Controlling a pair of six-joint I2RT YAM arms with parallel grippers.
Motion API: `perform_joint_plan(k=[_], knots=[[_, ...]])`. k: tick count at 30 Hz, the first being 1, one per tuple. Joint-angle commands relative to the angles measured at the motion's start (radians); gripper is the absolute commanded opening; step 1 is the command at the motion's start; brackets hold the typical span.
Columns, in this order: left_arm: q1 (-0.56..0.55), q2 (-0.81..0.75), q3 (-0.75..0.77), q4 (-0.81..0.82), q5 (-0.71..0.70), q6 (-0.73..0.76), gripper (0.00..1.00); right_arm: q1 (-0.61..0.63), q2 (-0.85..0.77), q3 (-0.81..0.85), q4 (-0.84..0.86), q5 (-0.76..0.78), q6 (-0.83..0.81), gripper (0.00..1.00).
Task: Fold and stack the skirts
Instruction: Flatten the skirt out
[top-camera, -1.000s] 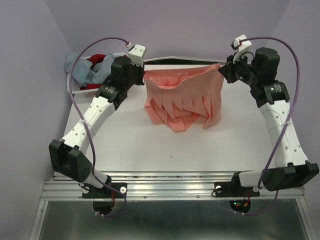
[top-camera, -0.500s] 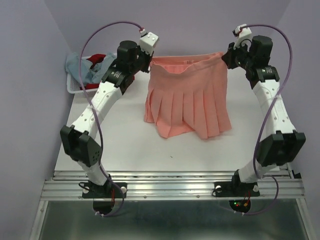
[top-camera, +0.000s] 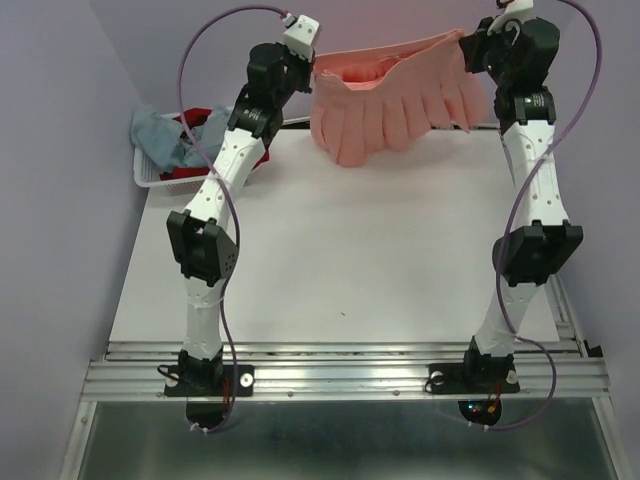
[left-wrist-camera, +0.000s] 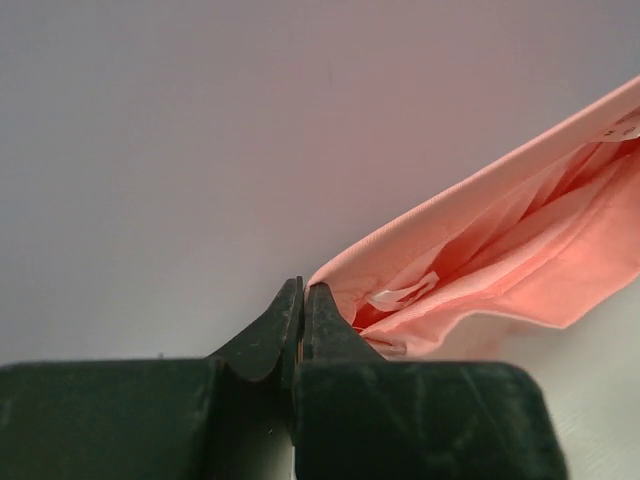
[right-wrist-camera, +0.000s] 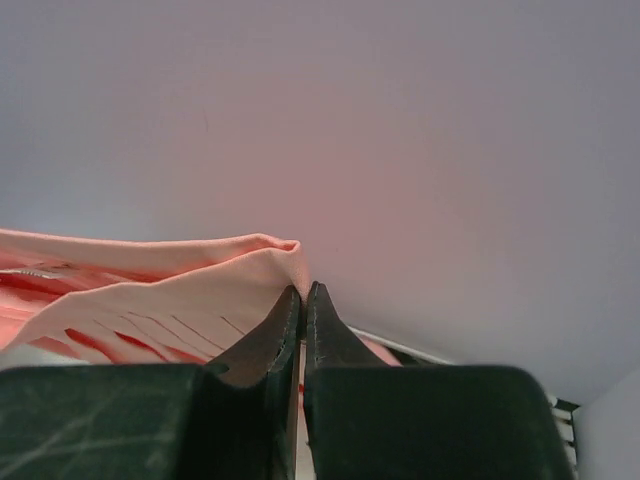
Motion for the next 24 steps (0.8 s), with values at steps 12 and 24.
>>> perform_joint_plan(k=[12, 24], knots=[[-0.021, -0.518, -1.017, 0.073, 0.127, 0.24, 0.0, -0.113, -0.58, -1.187, 0.319, -0.26, -0.494, 0.01], [-0.124, -0.768, -1.366, -0.194, 0.309, 0.436, 0.41, -0.044, -0.985, -1.625, -0.205, -0.336, -0.993, 0.62]])
